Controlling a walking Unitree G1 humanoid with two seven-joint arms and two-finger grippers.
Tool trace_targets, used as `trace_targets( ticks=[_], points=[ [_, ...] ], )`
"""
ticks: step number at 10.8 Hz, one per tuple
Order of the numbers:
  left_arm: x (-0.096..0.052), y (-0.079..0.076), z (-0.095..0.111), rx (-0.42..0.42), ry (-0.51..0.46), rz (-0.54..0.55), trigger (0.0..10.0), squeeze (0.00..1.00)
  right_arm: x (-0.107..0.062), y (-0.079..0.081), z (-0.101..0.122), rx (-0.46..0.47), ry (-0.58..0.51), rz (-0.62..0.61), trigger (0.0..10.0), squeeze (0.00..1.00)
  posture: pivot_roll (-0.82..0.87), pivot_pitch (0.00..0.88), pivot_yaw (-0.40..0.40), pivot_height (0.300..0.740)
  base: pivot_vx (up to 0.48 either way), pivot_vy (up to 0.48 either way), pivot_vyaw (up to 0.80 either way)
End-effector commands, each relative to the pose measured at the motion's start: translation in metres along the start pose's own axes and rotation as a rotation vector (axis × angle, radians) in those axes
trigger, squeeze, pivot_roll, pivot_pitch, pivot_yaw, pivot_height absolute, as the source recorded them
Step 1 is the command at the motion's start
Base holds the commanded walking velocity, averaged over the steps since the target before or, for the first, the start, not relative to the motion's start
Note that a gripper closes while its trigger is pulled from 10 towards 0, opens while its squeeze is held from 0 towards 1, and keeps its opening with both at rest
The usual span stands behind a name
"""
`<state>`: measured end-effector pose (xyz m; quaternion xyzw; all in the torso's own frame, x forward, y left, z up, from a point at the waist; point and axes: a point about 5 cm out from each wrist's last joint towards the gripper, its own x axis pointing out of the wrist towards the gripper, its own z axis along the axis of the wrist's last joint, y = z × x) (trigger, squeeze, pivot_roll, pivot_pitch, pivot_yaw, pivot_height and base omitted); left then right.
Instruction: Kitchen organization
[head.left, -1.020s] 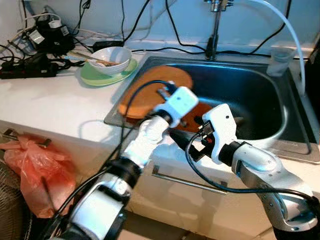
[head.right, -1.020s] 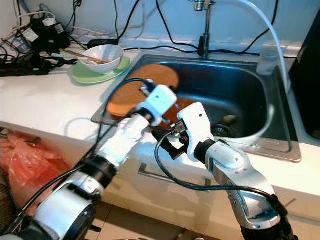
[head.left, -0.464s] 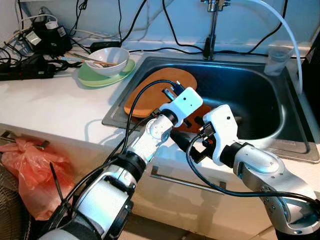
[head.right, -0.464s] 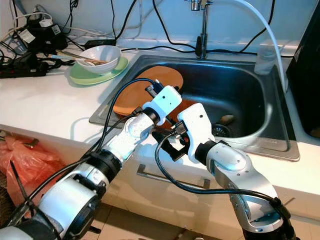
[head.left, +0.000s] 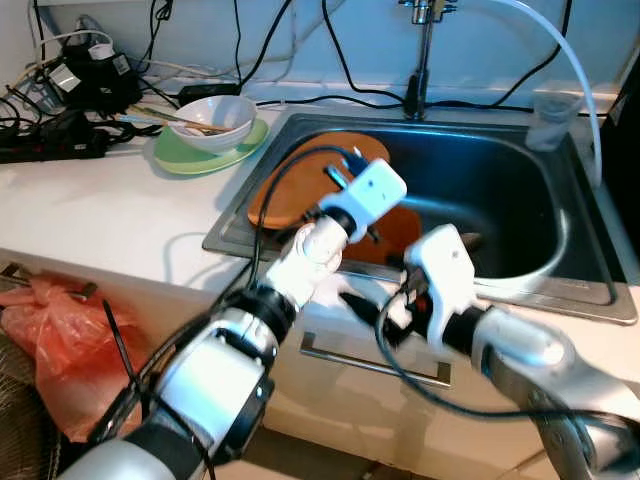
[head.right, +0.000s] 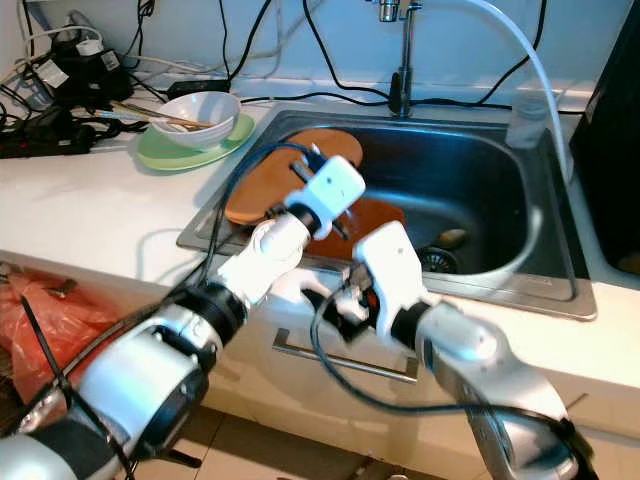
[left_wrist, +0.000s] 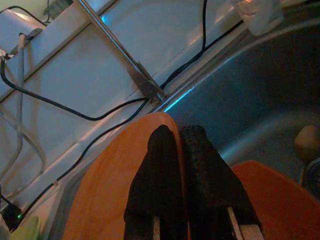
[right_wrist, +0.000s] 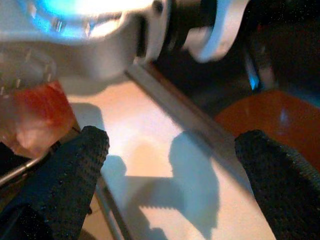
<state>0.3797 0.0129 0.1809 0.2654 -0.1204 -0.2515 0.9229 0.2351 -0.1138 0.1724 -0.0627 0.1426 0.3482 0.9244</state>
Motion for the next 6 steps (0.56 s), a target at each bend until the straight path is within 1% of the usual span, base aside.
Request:
trace_targets(
  ticks=[1,2,3,5,6],
  points=[
    [-0.002,0.012,-0.007,-0.025,0.036,0.053,0.8,0.0,-0.003,0.004,0.002,-0.003,-0.005,0.02,10.0,0.0,-0.23,0.0,0.113,0.74,0.0,0.0,0.0],
    [-0.002,0.017,-0.008,-0.034,0.047,0.065,0.9,0.0,-0.005,0.005,0.003,-0.004,-0.003,0.016,10.0,0.0,-0.25,0.0,0.111,0.74,0.0,0.0,0.0],
    [-0.002,0.021,-0.01,-0.041,0.06,0.074,1.0,0.0,-0.008,0.001,0.013,-0.001,-0.064,-0.038,10.0,0.0,-0.26,0.0,0.11,0.74,0.0,0.0,0.0],
    [-0.001,0.023,-0.009,-0.023,0.06,0.083,1.2,0.0,-0.013,0.001,0.023,-0.007,-0.112,-0.065,10.0,0.0,-0.27,0.0,0.107,0.74,0.0,0.0,0.0],
    [0.0,0.025,-0.007,-0.026,0.058,0.089,1.8,0.0,-0.014,-0.001,0.024,-0.011,-0.119,-0.088,10.0,0.0,-0.28,0.0,0.106,0.74,0.0,0.0,0.0]
  ],
)
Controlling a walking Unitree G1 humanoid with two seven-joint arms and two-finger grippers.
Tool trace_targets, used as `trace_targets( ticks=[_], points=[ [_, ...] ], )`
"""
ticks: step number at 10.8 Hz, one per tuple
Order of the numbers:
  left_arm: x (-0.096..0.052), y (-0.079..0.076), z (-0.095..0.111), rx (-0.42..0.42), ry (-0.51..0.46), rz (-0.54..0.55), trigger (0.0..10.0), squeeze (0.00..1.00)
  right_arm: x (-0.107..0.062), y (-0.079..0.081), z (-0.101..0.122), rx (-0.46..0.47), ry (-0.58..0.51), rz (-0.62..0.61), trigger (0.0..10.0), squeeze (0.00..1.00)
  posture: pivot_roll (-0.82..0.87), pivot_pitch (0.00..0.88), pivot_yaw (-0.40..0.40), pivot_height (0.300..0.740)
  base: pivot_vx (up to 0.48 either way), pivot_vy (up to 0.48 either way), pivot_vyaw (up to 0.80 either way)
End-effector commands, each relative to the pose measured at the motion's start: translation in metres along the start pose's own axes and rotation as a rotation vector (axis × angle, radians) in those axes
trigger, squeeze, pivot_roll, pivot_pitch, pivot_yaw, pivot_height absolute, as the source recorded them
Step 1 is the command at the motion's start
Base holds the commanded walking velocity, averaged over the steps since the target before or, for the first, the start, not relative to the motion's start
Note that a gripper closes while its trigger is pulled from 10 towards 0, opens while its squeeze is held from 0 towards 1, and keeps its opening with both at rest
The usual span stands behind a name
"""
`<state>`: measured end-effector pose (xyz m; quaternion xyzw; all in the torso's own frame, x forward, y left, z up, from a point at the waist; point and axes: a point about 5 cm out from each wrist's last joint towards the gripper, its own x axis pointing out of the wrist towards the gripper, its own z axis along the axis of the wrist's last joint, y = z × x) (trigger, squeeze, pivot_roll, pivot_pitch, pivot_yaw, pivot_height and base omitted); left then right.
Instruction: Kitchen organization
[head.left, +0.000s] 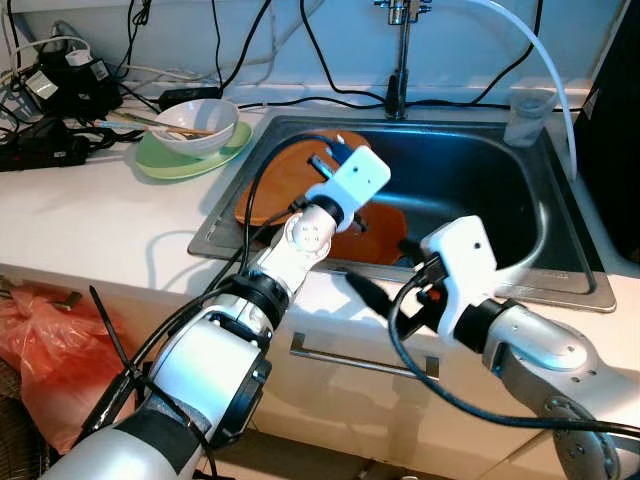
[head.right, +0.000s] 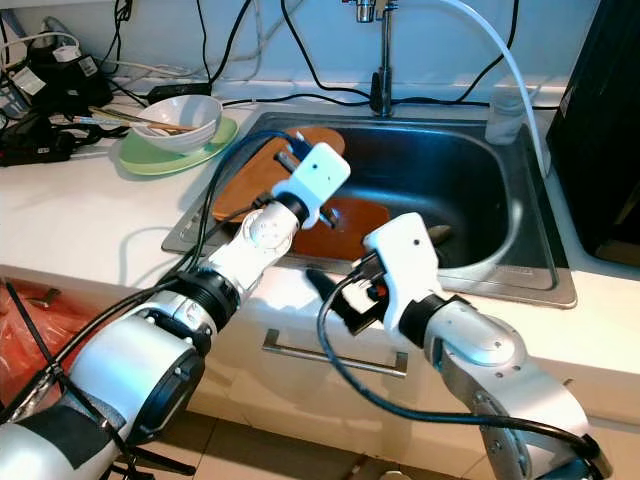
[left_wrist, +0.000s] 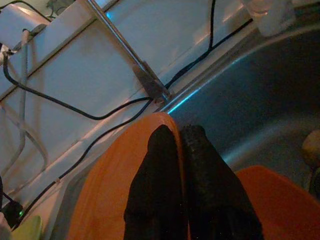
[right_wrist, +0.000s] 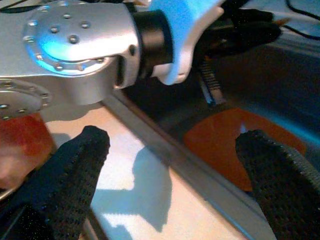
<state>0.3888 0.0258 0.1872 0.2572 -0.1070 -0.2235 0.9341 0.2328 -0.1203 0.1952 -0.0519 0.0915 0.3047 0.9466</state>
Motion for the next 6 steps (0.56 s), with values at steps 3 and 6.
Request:
trace_targets(
  ticks=[3,6],
  points=[
    [0.004,0.015,0.007,-0.066,-0.014,0.062,3.3,0.0,-0.002,-0.001,0.01,-0.002,-0.037,-0.039,10.0,0.0,-0.28,0.0,0.1,0.74,0.0,0.0,0.0],
    [0.007,0.017,0.014,-0.065,-0.031,0.059,3.5,0.0,-0.005,-0.001,0.013,0.0,-0.05,-0.067,10.0,0.0,-0.3,0.0,0.096,0.74,0.0,0.0,0.0]
  ],
)
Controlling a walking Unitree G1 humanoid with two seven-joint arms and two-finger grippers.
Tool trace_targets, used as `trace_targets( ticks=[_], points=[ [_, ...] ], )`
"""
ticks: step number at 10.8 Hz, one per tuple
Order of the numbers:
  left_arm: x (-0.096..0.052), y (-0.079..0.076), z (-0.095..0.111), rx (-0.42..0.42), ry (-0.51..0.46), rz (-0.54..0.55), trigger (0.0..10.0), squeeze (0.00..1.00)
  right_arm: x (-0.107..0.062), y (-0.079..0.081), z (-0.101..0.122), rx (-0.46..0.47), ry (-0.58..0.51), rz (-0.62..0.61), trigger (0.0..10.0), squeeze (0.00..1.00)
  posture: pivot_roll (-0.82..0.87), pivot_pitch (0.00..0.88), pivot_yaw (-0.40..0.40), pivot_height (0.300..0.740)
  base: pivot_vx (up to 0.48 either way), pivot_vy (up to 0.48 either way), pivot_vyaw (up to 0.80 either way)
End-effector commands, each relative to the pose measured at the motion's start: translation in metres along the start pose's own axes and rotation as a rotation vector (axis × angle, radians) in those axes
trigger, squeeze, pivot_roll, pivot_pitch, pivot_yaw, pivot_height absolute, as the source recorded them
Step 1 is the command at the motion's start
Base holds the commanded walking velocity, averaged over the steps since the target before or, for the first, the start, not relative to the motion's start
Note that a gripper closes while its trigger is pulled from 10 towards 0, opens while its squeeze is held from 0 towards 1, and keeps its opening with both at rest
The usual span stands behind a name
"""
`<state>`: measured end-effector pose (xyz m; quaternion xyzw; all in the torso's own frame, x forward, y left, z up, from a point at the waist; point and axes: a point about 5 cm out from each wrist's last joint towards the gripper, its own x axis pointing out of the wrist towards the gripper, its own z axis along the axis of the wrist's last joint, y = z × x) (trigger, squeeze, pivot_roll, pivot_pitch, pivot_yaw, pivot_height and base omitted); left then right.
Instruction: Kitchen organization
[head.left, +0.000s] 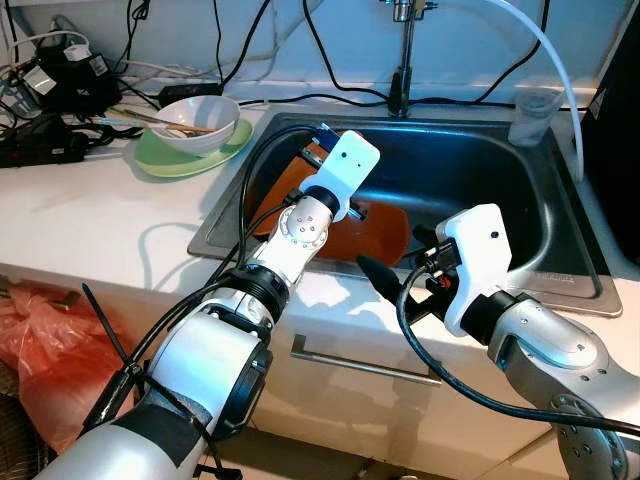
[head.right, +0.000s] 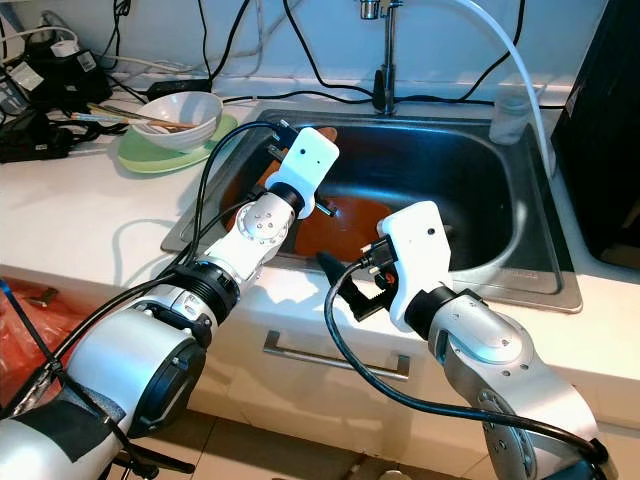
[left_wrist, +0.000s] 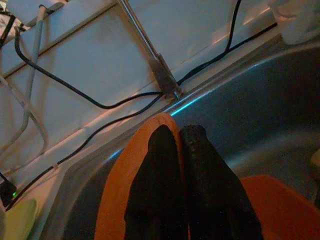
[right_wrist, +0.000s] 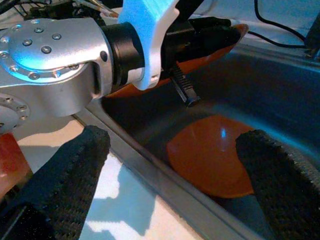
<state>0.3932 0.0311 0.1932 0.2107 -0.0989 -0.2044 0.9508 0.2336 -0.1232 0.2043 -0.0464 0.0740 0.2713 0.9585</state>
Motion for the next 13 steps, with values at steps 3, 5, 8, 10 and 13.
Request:
trace_targets(
  ticks=[3,5,8,10,13],
  points=[
    [-0.001,0.004,-0.005,0.035,0.038,-0.018,3.7,0.0,-0.004,0.005,0.006,-0.004,-0.004,0.015,10.0,0.0,-0.31,0.0,0.087,0.74,0.0,0.0,0.0],
    [-0.01,0.006,-0.031,-0.043,0.163,-0.024,4.5,0.0,-0.011,0.007,0.005,-0.008,0.011,0.02,10.0,0.0,-0.33,0.0,0.081,0.74,0.0,0.0,0.0],
    [-0.017,0.012,-0.048,-0.118,0.258,0.015,5.4,0.0,-0.013,0.01,0.005,0.001,0.019,0.021,10.0,0.0,-0.33,0.0,0.083,0.74,0.0,0.0,0.0],
    [-0.024,0.017,-0.062,-0.164,0.344,0.041,5.3,0.0,-0.014,0.014,0.005,0.013,0.024,0.033,10.0,0.0,-0.33,0.0,0.085,0.74,0.0,0.0,0.0],
    [-0.026,0.015,-0.067,-0.201,0.388,0.032,10.0,1.0,-0.016,0.021,0.004,0.036,0.04,0.11,10.0,0.0,-0.33,0.0,0.084,0.74,0.0,0.0,0.0]
  ],
)
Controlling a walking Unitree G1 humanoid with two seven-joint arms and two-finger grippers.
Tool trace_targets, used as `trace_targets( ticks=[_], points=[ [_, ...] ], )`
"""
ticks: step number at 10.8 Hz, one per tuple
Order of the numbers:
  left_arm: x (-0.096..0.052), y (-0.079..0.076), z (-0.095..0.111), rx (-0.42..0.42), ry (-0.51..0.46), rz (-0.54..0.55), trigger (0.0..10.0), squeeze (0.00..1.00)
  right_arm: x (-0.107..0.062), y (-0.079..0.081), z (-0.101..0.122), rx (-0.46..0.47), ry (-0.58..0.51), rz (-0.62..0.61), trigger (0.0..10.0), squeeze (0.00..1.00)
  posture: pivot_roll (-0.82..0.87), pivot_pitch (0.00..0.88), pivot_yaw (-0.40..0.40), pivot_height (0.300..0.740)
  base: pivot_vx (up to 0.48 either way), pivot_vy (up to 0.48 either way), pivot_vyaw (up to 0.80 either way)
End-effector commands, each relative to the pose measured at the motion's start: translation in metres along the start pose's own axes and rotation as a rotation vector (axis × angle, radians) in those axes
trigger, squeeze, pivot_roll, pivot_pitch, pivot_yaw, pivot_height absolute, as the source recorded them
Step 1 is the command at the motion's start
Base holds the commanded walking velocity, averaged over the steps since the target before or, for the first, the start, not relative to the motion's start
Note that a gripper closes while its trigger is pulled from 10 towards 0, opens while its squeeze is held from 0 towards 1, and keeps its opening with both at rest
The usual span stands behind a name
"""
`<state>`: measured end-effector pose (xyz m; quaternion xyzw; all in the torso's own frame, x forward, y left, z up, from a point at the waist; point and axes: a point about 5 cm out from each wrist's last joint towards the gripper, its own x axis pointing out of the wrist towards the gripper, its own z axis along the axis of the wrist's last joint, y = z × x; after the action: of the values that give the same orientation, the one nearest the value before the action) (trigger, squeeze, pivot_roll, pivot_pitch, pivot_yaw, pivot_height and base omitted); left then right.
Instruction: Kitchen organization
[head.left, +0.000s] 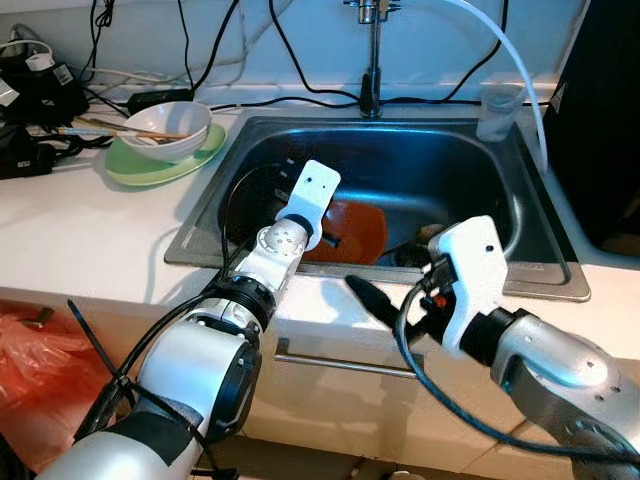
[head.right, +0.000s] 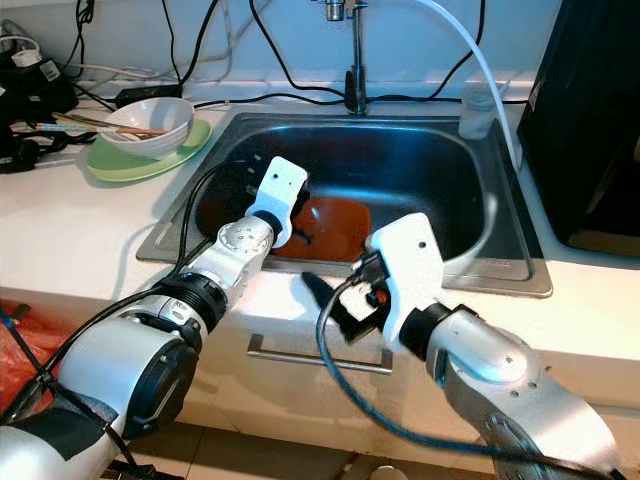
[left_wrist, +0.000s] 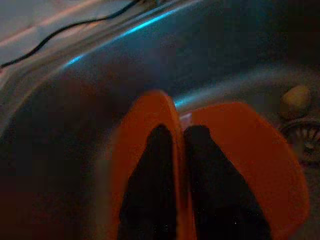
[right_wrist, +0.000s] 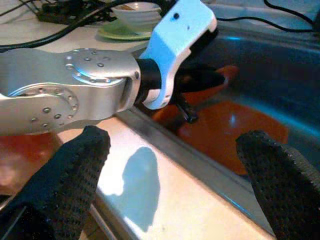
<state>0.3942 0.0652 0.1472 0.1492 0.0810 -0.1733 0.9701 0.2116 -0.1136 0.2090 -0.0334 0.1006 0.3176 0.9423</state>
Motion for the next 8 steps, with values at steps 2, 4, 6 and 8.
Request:
trace_targets(
  ticks=[2,4,6,8],
  points=[
    [-0.0029,0.0113,-0.0124,-0.028,0.054,0.038,10.0,1.0,-0.0025,0.006,-0.0028,0.004,0.023,0.039,10.0,0.0,-0.33,0.0,0.084,0.74,0.0,0.0,0.0],
    [-0.0032,0.0123,-0.0131,-0.03,0.058,0.039,10.0,1.0,-0.0024,0.0062,-0.0031,0.006,0.027,0.04,10.0,0.0,-0.33,0.0,0.086,0.74,0.0,0.0,0.0],
    [-0.003,0.0125,-0.0127,-0.054,0.06,0.033,10.0,1.0,-0.0006,0.0039,-0.0028,0.004,0.03,0.039,10.0,0.0,-0.32,0.0,0.086,0.74,0.0,0.0,0.0],
    [-0.0023,0.0125,-0.0097,-0.1,0.053,0.028,10.0,1.0,0.0023,0.0002,-0.0015,-0.007,0.029,0.041,10.0,0.0,-0.31,0.0,0.089,0.74,0.0,0.0,0.0]
  ],
)
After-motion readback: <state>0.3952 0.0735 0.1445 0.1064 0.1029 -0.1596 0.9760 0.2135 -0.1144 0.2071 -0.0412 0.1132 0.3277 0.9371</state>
